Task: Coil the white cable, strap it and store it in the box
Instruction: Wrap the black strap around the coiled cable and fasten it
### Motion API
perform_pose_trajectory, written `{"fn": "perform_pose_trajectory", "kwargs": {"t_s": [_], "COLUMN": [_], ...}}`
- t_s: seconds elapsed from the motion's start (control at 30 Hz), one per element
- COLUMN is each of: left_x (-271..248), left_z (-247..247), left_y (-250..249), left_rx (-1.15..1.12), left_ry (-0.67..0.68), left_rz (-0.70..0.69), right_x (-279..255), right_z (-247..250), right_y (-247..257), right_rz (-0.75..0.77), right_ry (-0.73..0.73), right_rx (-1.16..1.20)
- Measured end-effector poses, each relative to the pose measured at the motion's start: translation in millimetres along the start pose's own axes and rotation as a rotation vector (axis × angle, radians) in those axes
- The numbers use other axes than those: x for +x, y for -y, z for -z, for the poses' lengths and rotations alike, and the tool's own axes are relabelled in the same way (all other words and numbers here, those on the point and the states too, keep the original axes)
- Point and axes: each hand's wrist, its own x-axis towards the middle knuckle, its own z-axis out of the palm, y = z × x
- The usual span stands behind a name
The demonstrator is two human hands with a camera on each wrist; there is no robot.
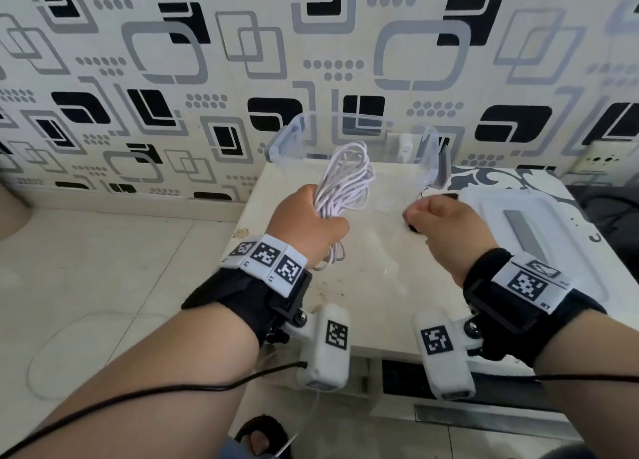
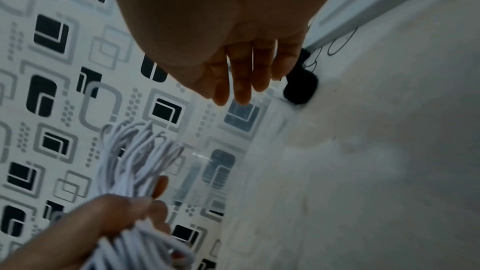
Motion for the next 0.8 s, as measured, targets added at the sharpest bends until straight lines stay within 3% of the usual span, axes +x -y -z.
{"fn": "perform_pose_trajectory", "kwargs": {"t_s": [0.27, 0.5, 0.63, 0.8], "left_x": [3, 10, 11, 12], "left_z": [-2, -4, -6, -6], "left_y": [0, -8, -9, -6], "left_rx": [0.002, -0.029, -0.031, -0.034], "left_ry": [-0.017, -0.015, -0.013, 0.0], "left_rz": [0.009, -0.013, -0.011, -0.011], "right_x": [15, 18, 15, 18], "right_z": [0, -9, -15, -24], "right_y": [-32, -35, -31, -32], "right_rz": [-0.187, -0.14, -0.037, -0.141], "right_ry": [0.108, 0.033, -0.016, 0.169], "right_rx": [-0.399, -0.584, -0.655, -0.786]}}
